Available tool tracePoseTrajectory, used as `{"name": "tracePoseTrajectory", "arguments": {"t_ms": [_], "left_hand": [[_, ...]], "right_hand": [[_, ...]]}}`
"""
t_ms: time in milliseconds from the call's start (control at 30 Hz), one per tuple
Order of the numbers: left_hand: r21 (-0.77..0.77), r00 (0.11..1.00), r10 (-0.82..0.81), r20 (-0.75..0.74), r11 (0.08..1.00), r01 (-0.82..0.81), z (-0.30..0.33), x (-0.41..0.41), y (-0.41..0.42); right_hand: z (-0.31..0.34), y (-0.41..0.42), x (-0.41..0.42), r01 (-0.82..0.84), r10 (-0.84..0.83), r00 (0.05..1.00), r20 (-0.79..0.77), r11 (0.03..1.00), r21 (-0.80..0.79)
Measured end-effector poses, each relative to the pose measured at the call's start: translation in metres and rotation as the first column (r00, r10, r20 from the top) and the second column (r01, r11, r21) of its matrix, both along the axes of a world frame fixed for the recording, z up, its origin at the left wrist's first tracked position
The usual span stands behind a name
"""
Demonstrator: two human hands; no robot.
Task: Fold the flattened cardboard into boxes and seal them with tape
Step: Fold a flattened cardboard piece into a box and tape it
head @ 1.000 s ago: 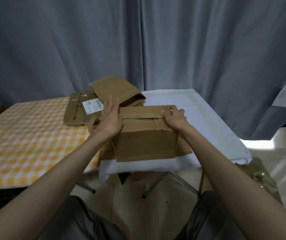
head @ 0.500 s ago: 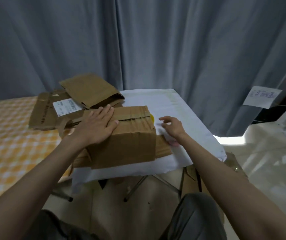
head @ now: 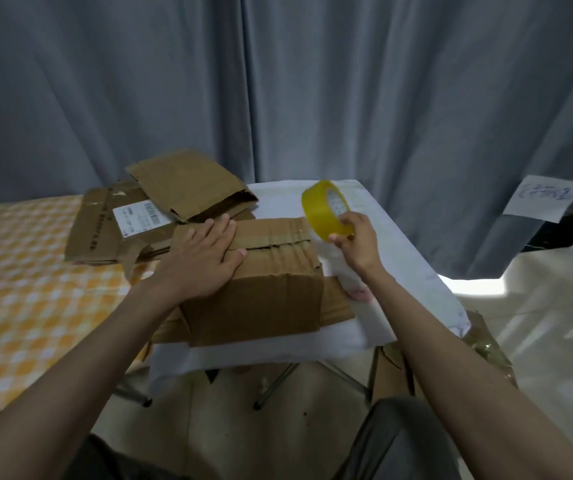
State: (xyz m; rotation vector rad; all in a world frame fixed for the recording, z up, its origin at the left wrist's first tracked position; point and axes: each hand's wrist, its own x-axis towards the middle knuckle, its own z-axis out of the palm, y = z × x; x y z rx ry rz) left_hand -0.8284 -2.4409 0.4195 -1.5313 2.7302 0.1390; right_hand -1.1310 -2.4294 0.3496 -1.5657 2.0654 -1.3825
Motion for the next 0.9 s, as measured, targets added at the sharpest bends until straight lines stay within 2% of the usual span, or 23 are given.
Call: {"name": "tracePoseTrajectory", "arguments": {"t_ms": [133,300,433,500,567,667,767,900], "left_hand": [[0.060,1.000,0.009,0.019,0.998,-0.010,0.006,0.000,-0.002],[0.089,0.998,0.002,-0.056,0.996,0.003,0.019,0.001,0.003],[0.078,0.981,-0.005,-0.195,0.997,0.020,0.023,0.006,0.008],[0.044,0.930,0.005,-0.368,0.999,0.012,0.025,0.009,0.012],[-0.018,0.831,0.002,-0.556,1.000,-0.015,0.027,0.011,0.017],[-0.135,0.690,-0.077,-0.719,0.990,-0.030,0.033,0.007,0.021],[-0.240,0.636,-0.198,-0.746,0.971,0.020,0.039,-0.003,0.024],[-0.334,0.646,-0.264,-0.716,0.942,0.015,0.042,-0.013,0.021]], "right_hand": [[0.051,0.028,0.000,-0.066,0.094,0.980,0.175,0.985,-0.158],[0.081,0.050,0.029,-0.258,0.282,0.957,0.067,0.935,-0.245],[0.087,0.053,0.051,-0.378,0.383,0.923,-0.029,0.891,-0.251],[0.087,0.052,0.060,-0.407,0.404,0.913,-0.063,0.882,-0.237],[0.082,0.051,0.065,-0.407,0.396,0.913,-0.095,0.888,-0.212],[0.073,0.050,0.070,-0.379,0.357,0.923,-0.146,0.909,-0.174],[0.071,0.051,0.073,-0.364,0.333,0.923,-0.190,0.917,-0.161],[0.073,0.052,0.074,-0.330,0.297,0.932,-0.207,0.933,-0.144]]}}
